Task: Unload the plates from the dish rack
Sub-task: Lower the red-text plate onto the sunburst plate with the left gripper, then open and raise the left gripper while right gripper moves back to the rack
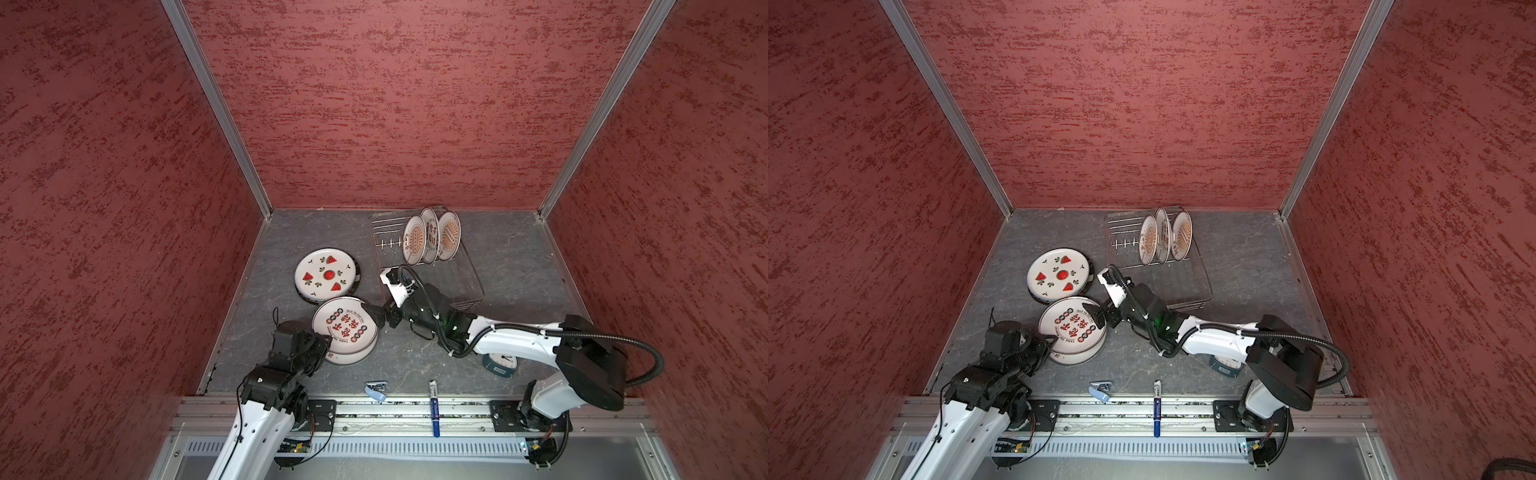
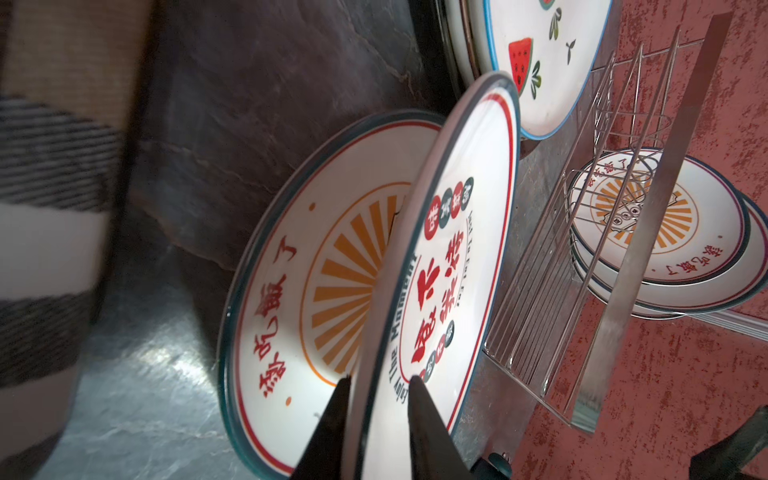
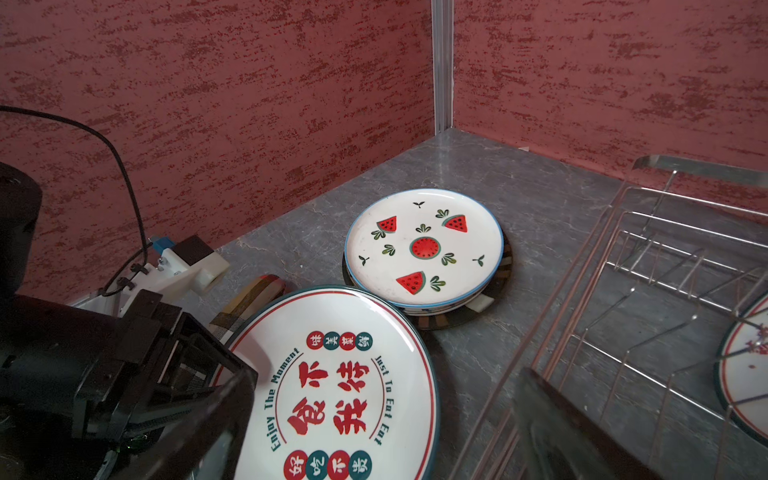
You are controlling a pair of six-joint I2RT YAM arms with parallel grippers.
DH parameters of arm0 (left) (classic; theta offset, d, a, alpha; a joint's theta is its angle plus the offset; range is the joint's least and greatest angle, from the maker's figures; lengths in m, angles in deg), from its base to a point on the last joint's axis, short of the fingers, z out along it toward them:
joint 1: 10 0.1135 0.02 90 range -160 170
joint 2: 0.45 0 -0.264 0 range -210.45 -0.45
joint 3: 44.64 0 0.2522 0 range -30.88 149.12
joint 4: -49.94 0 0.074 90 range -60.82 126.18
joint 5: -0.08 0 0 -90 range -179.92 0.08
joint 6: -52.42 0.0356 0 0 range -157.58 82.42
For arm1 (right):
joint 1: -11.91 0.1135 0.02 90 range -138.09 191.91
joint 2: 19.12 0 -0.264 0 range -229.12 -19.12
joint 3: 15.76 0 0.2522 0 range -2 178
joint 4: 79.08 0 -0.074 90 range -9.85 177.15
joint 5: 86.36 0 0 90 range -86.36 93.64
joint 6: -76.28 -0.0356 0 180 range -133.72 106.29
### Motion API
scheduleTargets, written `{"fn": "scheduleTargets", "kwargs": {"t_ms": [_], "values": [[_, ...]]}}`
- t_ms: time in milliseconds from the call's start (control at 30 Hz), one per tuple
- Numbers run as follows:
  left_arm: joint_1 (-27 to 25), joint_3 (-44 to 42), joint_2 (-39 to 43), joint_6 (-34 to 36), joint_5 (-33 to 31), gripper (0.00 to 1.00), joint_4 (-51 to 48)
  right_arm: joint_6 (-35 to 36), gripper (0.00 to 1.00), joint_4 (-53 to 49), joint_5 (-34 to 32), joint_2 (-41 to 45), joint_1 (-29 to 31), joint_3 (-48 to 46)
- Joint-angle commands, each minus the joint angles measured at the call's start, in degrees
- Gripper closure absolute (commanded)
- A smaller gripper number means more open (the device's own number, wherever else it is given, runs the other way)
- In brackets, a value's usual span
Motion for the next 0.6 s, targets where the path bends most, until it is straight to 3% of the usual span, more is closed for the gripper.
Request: {"fn": "scheduleTargets", "kwargs": {"t_ms": [0,200,567], "values": [[0.3,0.3,1.1,-0.1,-0.7,0.73,-0.4,1.3,0.02,2.0,-1.5,0.1,0.5,1.3],[0.3,0.5,3.1,0.1,-4.0,0.35,-3.0,1.1,0.02,2.3,-1.9,0.5,0.5,1.0],[0.2,1.3,3.0,-0.1,-9.7,0.2,-5.1,1.2,0.02,2.3,-2.1,0.0,0.5,1.3]]}}
